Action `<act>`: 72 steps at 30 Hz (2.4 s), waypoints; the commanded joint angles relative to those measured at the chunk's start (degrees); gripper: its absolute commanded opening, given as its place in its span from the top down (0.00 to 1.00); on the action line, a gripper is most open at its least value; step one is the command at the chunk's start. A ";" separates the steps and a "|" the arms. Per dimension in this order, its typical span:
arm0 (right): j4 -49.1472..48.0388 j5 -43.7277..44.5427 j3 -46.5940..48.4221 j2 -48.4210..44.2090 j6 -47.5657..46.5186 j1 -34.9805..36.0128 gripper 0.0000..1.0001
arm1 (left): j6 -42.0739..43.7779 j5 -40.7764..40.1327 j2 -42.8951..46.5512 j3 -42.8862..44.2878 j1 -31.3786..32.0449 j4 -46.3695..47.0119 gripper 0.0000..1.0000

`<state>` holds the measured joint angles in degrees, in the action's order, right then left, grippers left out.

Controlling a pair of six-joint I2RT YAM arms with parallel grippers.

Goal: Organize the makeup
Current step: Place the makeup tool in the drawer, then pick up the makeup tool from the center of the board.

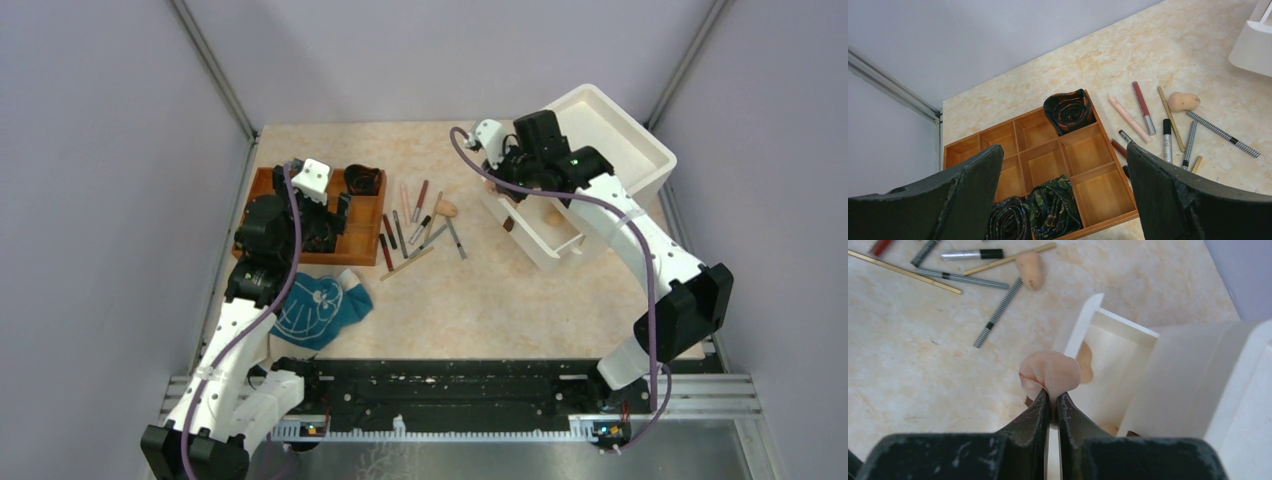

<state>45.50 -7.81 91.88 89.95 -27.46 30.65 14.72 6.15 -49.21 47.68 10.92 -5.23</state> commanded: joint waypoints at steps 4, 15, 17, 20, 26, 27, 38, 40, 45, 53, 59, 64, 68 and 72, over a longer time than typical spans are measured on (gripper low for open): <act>-0.35 7.24 -3.93 -1.95 -2.21 -4.43 0.93 | 0.04 0.20 0.96 1.75 -0.19 1.10 0.01; -0.11 10.35 -5.69 1.56 -3.67 -7.01 0.66 | 0.05 0.28 0.78 1.90 -0.19 0.92 0.01; 0.16 10.49 -5.38 1.57 -3.82 -7.01 0.60 | -0.04 0.28 0.78 1.94 -0.19 0.91 0.01; 1.19 9.84 -3.97 1.62 -3.95 -7.01 0.54 | 0.04 0.17 0.91 1.90 -0.21 0.83 0.01; 3.79 6.19 1.34 1.63 -3.08 -7.03 0.45 | 0.12 0.12 1.12 1.98 -0.19 0.84 0.01; 4.01 5.25 2.02 1.55 -2.78 -7.00 0.44 | 0.08 0.17 1.13 1.91 -0.19 0.83 0.01; 1.08 1.84 8.17 7.94 -1.06 2.27 0.30 | 0.11 -0.02 1.24 1.96 -0.19 0.82 0.01; 1.70 2.05 11.95 11.96 -1.07 3.91 0.29 | 0.12 -0.08 1.32 1.96 -0.19 0.81 0.01; 5.48 1.75 24.56 25.49 -1.49 5.95 0.27 | 0.20 -0.42 1.81 1.92 -0.19 0.71 0.01; 9.04 3.65 38.49 42.25 -2.33 6.09 0.25 | 0.13 -0.44 2.40 2.19 -0.19 0.42 0.01; 7.20 5.93 38.12 47.15 -3.32 6.00 0.25 | 0.07 -0.28 2.58 2.17 -0.28 0.29 0.01; 6.16 6.65 37.10 49.47 -4.12 6.01 0.27 | -0.03 -0.15 2.71 2.08 -0.28 0.17 0.01; 5.58 6.87 36.97 50.18 -4.59 6.05 0.30 | -0.12 -0.05 2.66 2.14 -0.37 0.21 0.01; 5.35 6.30 36.88 50.30 -4.75 6.06 0.37 | -0.13 -0.04 2.74 1.98 -0.46 0.21 0.01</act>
<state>52.60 -1.52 127.26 139.57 -31.46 36.95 14.74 6.15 -47.37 47.68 10.92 -6.13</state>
